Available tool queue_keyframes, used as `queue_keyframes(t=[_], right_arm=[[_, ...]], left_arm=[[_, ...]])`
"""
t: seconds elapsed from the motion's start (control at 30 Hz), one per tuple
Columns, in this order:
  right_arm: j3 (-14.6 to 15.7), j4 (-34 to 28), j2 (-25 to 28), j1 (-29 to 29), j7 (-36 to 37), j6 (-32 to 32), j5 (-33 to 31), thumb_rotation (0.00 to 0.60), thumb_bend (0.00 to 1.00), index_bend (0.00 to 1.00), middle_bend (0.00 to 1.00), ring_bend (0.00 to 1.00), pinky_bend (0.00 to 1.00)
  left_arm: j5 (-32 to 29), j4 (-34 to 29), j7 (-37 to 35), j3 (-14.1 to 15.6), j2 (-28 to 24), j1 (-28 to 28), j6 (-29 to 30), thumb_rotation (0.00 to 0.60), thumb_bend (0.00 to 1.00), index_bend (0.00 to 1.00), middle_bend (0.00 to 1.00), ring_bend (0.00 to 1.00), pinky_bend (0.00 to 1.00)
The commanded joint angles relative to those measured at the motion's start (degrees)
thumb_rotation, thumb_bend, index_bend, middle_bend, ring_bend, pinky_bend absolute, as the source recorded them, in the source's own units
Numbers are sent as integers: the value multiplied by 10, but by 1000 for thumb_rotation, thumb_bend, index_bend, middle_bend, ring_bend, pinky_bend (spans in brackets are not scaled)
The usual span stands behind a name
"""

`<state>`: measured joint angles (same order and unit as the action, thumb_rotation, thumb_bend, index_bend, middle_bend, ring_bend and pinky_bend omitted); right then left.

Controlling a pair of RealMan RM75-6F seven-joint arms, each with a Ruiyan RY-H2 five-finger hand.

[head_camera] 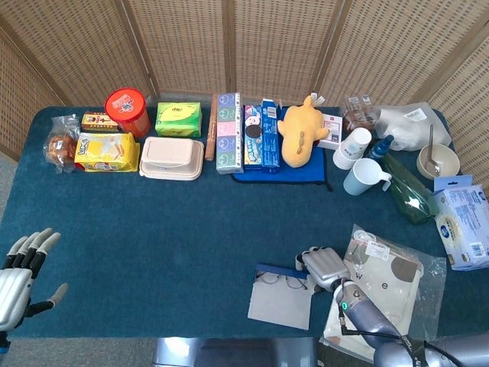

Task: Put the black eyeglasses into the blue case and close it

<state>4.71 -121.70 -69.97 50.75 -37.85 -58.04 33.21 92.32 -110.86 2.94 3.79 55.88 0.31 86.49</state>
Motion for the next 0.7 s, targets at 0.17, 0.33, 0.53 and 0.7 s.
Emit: queue_keyframes(t=[0.17,0.33,0.53,0.7], right_arm=[[-12,9,-12,13,1,15,14,600,557,354,327,218,289],[-25,20,-28,32,-1,32,7,600,557,353,327,218,290],[-24,12,-38,49,-7,38,-6,600,558,352,327,219,289],[-10,-12,-32,48,-8,30,1,600,557,352,328,218,289]], left_arm=[[5,-2,-1,4,-3,6,8,600,266,3,56,0,0],[7,-1,-3,7,-5,12,14,600,266,3,56,0,0],[6,3,-11,7,-8,15,18,600,266,2,56,0,0],[6,7,-16,8,-7,15,16,600,265,1,56,0,0]])
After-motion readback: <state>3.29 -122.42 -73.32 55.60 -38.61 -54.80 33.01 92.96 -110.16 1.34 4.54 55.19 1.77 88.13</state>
